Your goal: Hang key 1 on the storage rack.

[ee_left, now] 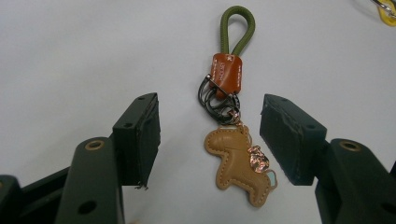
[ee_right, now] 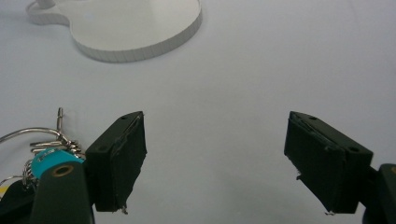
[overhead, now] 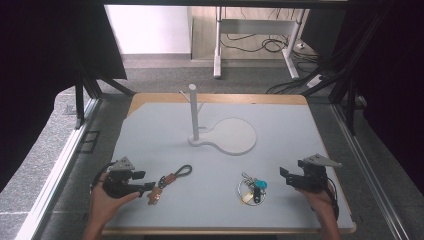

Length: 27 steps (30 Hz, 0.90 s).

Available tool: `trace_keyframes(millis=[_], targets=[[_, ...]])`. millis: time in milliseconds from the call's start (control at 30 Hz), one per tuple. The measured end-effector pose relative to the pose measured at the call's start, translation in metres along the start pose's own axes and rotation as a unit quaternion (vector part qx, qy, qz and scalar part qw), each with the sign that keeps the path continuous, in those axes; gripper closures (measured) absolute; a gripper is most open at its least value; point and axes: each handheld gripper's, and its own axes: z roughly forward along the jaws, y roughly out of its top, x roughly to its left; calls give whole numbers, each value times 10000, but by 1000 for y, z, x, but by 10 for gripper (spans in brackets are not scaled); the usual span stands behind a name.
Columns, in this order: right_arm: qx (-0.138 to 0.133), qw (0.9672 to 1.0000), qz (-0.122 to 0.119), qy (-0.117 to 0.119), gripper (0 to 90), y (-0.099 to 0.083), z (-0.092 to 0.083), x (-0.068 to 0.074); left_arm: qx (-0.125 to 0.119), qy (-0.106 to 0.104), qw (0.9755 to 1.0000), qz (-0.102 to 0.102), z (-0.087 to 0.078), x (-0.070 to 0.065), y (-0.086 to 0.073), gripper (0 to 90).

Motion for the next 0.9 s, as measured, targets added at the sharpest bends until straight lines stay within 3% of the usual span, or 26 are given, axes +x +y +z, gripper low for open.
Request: trace_keyframes(millis=[67,233,333,533,633,800,900], targets=[[-46,10000,-4,-12,219,1,-1,-1,-9,15,10000,-19,0,-1,0,384],[-141,9995,58,282,270,1,-7,-3,-124,-78,9998,-126,-3,-4,-1,388],[-106,9994,44,316,277,-1,-6,-4,-64,33,9999,-74,-4,-6,2,387],[-138,9992,83,360,320,-5,-14,-11,-130,127,9995,-239,0,-6,4,388],[-176,9995,51,262,317,-7,-20,-12,80,193,9997,-123,1,-8,8,387],[-185,9997,76,149,316,-7,-25,-14,74,169,9998,-72,-1,-11,13,392],[-168,9997,116,117,316,-11,-29,-16,203,123,9997,51,-4,-15,20,392]])
